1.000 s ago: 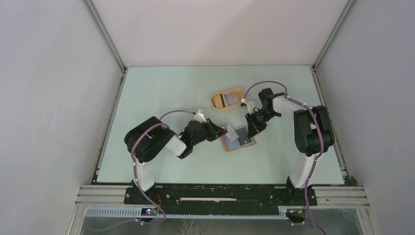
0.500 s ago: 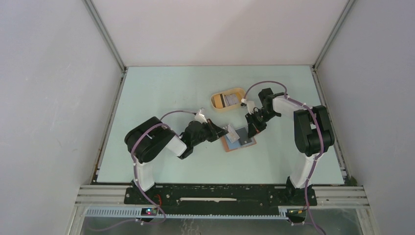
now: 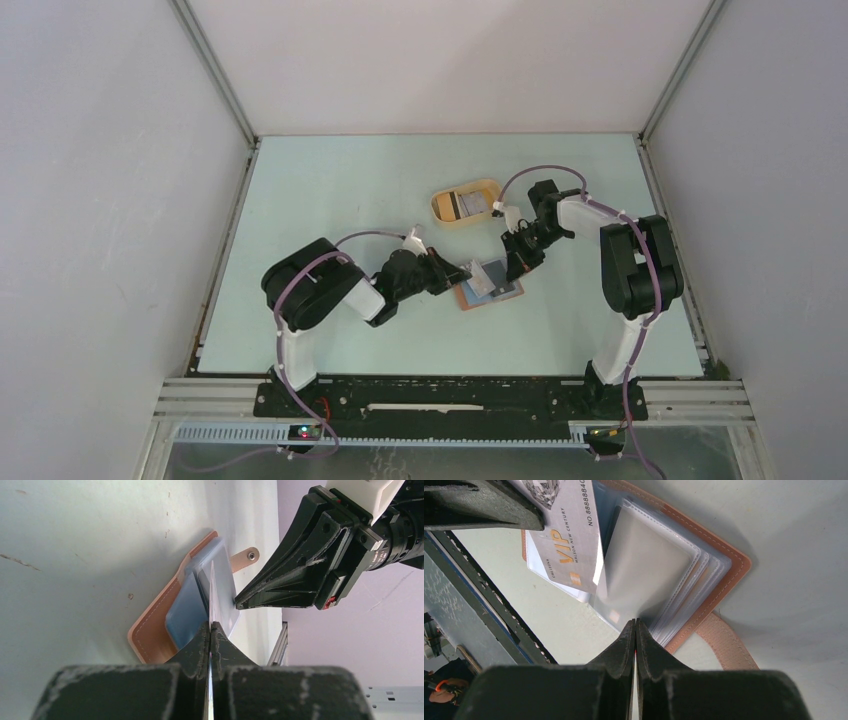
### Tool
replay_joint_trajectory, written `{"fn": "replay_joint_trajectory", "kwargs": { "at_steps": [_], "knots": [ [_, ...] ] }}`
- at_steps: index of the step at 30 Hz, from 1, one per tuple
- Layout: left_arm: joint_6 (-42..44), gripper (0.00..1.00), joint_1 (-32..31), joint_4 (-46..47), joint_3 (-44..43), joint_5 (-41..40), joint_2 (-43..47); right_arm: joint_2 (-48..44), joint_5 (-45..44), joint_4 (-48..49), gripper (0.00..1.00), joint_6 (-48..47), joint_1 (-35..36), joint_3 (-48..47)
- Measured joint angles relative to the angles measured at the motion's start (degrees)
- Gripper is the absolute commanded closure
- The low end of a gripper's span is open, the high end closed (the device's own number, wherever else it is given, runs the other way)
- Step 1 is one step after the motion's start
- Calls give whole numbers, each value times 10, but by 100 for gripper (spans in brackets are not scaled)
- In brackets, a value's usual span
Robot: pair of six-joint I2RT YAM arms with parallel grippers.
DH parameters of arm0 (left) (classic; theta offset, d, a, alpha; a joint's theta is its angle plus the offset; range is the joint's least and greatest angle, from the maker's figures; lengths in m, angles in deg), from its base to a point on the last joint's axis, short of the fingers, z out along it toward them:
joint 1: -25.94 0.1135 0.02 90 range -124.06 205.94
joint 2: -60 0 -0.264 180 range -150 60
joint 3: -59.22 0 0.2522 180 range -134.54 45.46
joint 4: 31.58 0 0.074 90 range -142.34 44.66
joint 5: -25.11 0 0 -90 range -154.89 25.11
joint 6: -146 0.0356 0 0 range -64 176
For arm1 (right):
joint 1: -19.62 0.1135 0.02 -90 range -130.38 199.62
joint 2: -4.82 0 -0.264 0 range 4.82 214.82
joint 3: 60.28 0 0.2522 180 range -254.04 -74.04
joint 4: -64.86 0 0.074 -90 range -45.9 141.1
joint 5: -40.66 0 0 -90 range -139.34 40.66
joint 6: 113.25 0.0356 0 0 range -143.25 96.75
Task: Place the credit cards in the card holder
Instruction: Insert the credit card into the card holder.
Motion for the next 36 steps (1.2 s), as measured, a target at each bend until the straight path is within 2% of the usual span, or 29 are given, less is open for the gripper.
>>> {"fn": "replay_joint_trajectory", "kwargs": {
  "at_steps": [36],
  "knots": [
    [-79, 100, -1, -30, -42, 54, -44, 1, -3, -3, 92, 0, 0, -3]
  ]
}}
